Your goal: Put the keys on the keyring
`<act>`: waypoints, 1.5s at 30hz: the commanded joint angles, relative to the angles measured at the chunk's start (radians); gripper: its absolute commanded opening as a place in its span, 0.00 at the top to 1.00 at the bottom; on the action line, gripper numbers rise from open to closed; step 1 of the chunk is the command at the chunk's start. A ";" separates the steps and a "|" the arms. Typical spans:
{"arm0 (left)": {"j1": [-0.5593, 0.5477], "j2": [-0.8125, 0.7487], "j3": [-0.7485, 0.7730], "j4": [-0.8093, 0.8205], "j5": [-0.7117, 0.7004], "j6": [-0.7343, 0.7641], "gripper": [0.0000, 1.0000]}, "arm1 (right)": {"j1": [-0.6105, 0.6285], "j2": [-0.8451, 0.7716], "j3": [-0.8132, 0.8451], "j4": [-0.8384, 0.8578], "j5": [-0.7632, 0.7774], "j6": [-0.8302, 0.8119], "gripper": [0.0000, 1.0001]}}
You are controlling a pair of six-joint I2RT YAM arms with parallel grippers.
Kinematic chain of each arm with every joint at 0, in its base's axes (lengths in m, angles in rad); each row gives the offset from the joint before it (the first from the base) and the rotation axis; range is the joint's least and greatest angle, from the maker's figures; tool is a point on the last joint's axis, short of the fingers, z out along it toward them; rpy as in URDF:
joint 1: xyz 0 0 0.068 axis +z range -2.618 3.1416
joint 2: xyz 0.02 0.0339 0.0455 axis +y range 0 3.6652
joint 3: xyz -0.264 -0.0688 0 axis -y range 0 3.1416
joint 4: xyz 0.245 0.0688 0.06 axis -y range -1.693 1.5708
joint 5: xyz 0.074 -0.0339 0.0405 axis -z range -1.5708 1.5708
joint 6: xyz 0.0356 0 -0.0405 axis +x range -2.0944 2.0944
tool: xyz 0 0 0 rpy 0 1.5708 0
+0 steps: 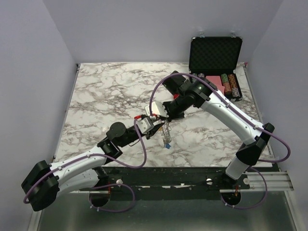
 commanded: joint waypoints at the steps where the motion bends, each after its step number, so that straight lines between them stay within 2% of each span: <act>1: -0.006 0.027 0.037 0.045 -0.004 0.025 0.64 | 0.006 0.006 0.037 -0.084 -0.035 0.013 0.99; 5: -0.006 0.038 0.043 0.051 0.009 0.024 0.67 | 0.006 0.005 0.034 -0.084 -0.038 0.016 1.00; 8: -0.006 0.049 0.052 0.049 0.028 0.021 0.74 | 0.006 0.003 0.035 -0.085 -0.043 0.017 1.00; 15: -0.006 0.061 0.061 0.032 0.074 0.019 0.79 | 0.006 0.002 0.035 -0.085 -0.045 0.016 1.00; 19: -0.006 0.064 0.072 0.005 0.111 0.024 1.00 | 0.006 -0.001 0.031 -0.084 -0.048 0.019 1.00; 26: -0.006 0.060 0.087 -0.052 0.114 0.013 1.00 | 0.006 -0.007 0.028 -0.082 -0.048 0.025 0.99; 28: -0.006 0.046 0.070 -0.034 0.083 -0.011 1.00 | 0.006 -0.012 0.023 -0.077 -0.049 0.032 0.92; 31: -0.004 0.017 0.046 -0.015 0.071 -0.031 1.00 | 0.003 -0.023 0.005 -0.064 -0.049 0.054 0.72; 34: -0.001 -0.005 0.035 -0.005 0.054 -0.073 1.00 | -0.014 -0.032 -0.009 -0.050 -0.063 0.077 0.47; 38: 0.014 -0.035 -0.006 0.095 0.034 -0.155 1.00 | -0.082 -0.032 0.029 -0.051 -0.179 0.114 0.43; 45: 0.027 -0.088 -0.124 0.366 -0.033 -0.295 1.00 | -0.240 -0.044 0.002 -0.010 -0.515 0.252 0.42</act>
